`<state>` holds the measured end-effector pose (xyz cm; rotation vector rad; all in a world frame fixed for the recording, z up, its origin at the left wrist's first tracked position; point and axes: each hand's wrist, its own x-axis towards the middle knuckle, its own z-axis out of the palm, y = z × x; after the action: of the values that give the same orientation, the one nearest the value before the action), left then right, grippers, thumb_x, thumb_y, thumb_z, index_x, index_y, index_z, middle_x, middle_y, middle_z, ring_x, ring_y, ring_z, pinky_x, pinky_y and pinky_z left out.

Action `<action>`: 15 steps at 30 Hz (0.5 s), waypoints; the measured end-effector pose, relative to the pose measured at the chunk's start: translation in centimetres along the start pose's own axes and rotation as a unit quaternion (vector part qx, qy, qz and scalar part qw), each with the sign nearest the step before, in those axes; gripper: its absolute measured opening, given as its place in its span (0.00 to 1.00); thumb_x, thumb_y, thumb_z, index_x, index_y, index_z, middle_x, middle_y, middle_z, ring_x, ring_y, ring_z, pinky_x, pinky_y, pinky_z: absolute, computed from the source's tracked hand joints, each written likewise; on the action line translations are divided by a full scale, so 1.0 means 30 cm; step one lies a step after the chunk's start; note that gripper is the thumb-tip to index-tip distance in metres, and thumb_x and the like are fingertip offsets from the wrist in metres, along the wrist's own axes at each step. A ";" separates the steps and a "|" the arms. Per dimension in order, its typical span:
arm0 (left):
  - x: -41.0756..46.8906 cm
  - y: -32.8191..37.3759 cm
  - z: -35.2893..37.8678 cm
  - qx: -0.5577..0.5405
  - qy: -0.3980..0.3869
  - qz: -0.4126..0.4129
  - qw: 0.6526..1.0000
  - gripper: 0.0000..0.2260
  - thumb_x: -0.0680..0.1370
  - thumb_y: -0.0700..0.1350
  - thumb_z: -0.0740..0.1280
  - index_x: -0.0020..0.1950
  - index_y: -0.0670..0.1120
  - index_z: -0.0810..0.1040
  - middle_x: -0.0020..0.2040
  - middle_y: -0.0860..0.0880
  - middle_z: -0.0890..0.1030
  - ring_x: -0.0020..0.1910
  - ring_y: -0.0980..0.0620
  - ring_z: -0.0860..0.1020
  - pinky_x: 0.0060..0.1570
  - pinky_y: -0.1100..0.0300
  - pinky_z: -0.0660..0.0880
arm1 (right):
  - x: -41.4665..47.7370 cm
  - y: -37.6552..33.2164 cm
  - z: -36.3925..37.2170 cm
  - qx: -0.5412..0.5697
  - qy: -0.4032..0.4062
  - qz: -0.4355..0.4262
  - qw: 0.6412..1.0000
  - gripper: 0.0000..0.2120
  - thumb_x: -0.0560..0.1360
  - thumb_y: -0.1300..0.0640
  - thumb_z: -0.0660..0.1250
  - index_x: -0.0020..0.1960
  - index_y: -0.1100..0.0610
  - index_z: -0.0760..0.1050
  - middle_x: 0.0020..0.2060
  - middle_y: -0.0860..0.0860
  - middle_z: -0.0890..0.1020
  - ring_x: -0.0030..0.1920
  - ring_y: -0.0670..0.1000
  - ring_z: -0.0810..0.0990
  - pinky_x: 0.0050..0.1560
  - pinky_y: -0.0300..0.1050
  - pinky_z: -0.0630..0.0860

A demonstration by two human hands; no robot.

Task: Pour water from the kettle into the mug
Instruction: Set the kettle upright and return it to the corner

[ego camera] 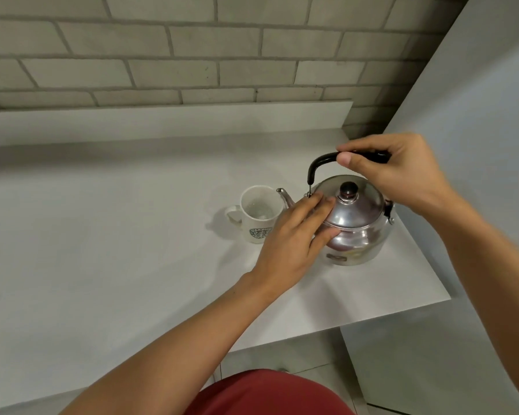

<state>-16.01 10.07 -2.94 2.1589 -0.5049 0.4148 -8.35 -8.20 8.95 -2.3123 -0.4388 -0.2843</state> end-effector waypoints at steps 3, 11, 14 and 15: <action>0.010 -0.006 0.006 0.017 -0.013 0.025 0.999 0.22 0.83 0.46 0.70 0.76 0.43 0.75 0.76 0.41 0.74 0.74 0.41 0.74 0.72 0.43 0.72 | -0.041 0.034 -0.005 0.028 0.033 0.037 0.998 0.11 0.75 0.45 0.77 0.56 0.46 0.87 0.48 0.39 0.87 0.50 0.41 0.86 0.53 0.39 0.80; 0.059 -0.028 0.018 -0.086 -0.044 -0.015 0.995 0.14 0.81 0.53 0.72 0.64 0.49 0.81 0.63 0.52 0.81 0.61 0.56 0.79 0.60 0.52 0.80 | -0.143 0.097 -0.014 0.103 0.096 0.096 0.985 0.08 0.75 0.51 0.78 0.53 0.50 0.88 0.44 0.40 0.88 0.48 0.41 0.86 0.50 0.33 0.80; 0.124 -0.006 0.018 -0.103 0.031 -0.045 0.993 0.06 0.84 0.51 0.68 0.58 0.51 0.75 0.54 0.53 0.79 0.52 0.57 0.79 0.48 0.59 0.80 | -0.166 0.129 -0.025 0.129 0.120 0.113 0.978 0.07 0.75 0.51 0.78 0.52 0.50 0.88 0.44 0.41 0.89 0.48 0.41 0.87 0.50 0.33 0.79; 0.153 0.005 0.017 -0.101 0.039 -0.048 0.993 0.08 0.84 0.51 0.66 0.62 0.52 0.74 0.55 0.53 0.78 0.52 0.57 0.78 0.47 0.64 0.78 | -0.171 0.138 -0.029 0.134 0.124 0.116 0.976 0.07 0.74 0.51 0.78 0.52 0.49 0.88 0.44 0.41 0.89 0.48 0.42 0.87 0.50 0.33 0.79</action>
<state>-12.05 8.62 -1.02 1.9552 -0.3799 0.3767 -11.48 -12.70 5.19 -2.0076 -0.0732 -0.3699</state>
